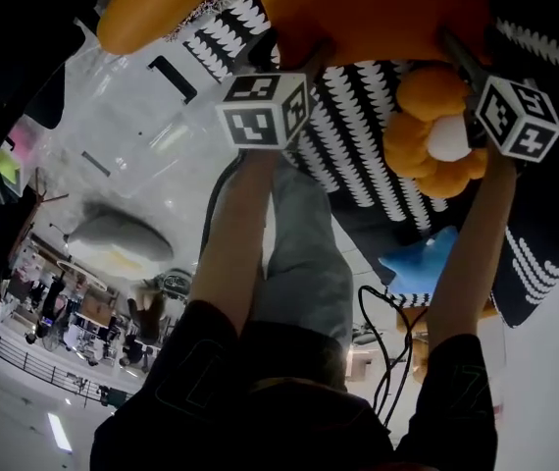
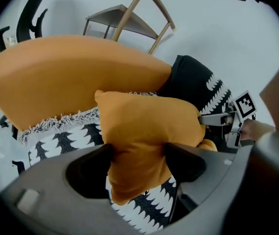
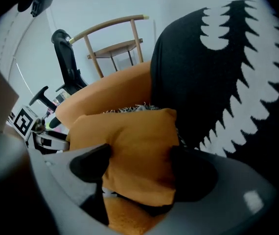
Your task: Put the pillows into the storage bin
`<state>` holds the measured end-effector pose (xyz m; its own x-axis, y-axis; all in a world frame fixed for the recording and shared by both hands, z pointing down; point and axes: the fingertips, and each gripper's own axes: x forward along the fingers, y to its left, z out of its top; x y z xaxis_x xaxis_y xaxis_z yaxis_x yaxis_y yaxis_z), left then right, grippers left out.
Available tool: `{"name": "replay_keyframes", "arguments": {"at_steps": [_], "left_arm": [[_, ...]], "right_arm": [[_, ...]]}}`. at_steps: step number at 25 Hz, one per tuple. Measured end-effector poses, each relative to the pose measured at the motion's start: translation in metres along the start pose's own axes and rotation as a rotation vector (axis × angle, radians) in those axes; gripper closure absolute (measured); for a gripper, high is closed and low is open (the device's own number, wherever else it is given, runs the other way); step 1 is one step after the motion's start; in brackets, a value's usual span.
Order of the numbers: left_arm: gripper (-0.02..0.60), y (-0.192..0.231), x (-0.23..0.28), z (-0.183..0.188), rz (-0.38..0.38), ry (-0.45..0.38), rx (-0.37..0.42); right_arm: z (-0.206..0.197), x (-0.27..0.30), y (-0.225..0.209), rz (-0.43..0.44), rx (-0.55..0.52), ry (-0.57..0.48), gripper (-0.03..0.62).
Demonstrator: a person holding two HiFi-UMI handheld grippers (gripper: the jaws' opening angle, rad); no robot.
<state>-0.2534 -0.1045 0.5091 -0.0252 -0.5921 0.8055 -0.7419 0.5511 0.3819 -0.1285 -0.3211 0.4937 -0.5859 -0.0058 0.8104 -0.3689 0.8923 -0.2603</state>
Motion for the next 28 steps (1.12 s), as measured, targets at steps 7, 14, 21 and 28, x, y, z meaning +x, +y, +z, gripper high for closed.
{"name": "replay_keyframes", "arguments": {"at_steps": [7,14,21,28], "left_arm": [[0.322,-0.010,0.008,-0.008,-0.038,0.062,0.073],[0.439,-0.016,-0.025,-0.012,-0.113,0.017,0.089],[0.440,0.042,-0.092,-0.042,-0.040,-0.023,-0.012],[0.440,0.105,-0.158,-0.098,-0.001,-0.023,-0.073]], "right_arm": [[-0.012,-0.004,0.010,0.004,-0.002,0.009,0.310],[-0.008,-0.021,0.039,-0.097,-0.052,0.010,0.447],[-0.016,-0.020,0.127,-0.005,-0.053,0.016,0.450],[-0.052,-0.004,0.220,0.087,-0.082,0.080,0.450]]}}
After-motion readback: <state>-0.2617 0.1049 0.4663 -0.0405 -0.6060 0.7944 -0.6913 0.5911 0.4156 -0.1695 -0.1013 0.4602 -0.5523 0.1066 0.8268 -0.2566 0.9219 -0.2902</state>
